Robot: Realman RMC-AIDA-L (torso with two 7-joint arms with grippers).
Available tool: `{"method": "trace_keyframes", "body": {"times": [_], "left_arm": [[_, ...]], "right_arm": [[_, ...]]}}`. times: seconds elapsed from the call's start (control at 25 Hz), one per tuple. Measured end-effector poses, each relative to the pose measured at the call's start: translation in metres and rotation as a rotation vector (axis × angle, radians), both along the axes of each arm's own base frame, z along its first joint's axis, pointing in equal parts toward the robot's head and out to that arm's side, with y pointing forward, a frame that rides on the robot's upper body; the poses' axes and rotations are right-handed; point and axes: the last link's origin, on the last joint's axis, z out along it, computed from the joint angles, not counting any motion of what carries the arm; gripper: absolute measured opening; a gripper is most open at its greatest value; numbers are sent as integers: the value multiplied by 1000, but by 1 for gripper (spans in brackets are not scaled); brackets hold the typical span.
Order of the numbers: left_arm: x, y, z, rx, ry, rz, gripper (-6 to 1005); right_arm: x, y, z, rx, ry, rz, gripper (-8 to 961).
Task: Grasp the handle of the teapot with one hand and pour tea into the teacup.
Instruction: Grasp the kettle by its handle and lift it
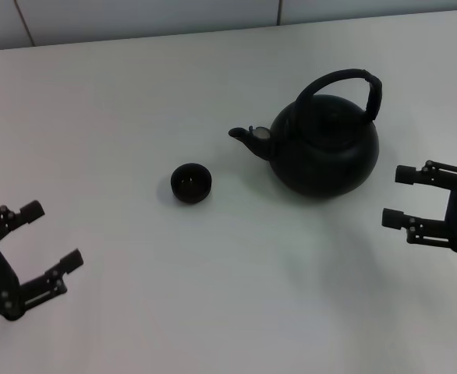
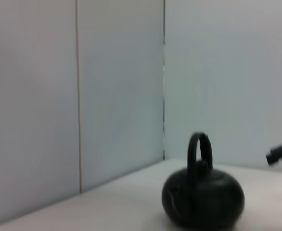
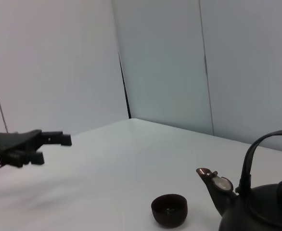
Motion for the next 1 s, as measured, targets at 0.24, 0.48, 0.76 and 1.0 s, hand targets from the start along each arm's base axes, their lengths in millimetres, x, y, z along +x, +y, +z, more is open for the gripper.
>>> {"method": "trace_keyframes", "body": {"times": [0.24, 0.48, 0.76, 1.0], "left_arm": [[-13, -3, -3, -62, 132, 2, 859], [-14, -3, -5, -95, 160, -13, 859], [-14, -3, -5, -95, 158, -9, 858], [-14, -3, -5, -92, 155, -7, 858]], "right_arm": [[1, -2, -1, 2, 0, -8, 734], [2, -4, -2, 8, 10, -15, 734], [2, -7, -7, 76, 66, -20, 733], [7, -16, -24, 447, 233, -66, 733]]}}
